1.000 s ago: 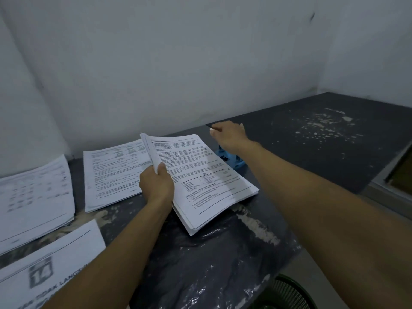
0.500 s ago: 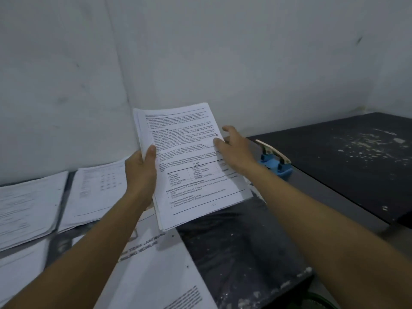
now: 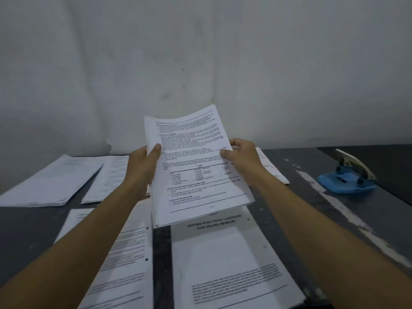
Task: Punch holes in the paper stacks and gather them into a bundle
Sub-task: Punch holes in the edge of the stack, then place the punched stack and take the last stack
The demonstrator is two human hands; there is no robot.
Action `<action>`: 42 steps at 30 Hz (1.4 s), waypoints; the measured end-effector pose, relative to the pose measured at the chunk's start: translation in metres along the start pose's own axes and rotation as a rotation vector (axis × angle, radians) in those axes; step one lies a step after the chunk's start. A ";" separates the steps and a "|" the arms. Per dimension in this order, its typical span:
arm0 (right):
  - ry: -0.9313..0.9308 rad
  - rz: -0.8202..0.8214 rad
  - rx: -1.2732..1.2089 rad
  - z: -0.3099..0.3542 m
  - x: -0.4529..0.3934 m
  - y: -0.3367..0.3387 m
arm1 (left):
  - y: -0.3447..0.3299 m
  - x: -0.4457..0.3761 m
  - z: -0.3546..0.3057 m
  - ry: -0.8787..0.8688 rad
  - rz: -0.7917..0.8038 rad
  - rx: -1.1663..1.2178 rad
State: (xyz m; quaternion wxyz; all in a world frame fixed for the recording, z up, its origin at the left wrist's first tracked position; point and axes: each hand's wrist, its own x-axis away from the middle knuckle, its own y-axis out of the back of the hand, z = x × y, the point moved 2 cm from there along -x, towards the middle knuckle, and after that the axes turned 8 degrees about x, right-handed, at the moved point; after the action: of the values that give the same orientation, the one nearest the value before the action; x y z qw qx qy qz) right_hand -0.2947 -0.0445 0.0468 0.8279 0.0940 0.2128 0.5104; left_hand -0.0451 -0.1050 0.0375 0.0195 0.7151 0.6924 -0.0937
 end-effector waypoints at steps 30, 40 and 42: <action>-0.033 0.635 0.104 0.122 0.169 -0.369 | 0.393 0.078 -0.012 0.081 -0.302 -1.005; 0.189 0.528 0.671 0.126 0.171 -0.383 | 0.416 0.073 0.020 0.243 -0.261 -1.159; 0.205 0.560 0.750 0.130 0.168 -0.383 | 0.417 0.071 0.022 0.273 -0.258 -1.197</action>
State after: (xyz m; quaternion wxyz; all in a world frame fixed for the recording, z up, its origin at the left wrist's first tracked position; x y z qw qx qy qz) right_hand 0.1376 -0.0649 -0.0230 0.5423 0.3890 0.4291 0.6086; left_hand 0.3687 -0.0554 -0.0383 0.3166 0.4966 0.7017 0.4010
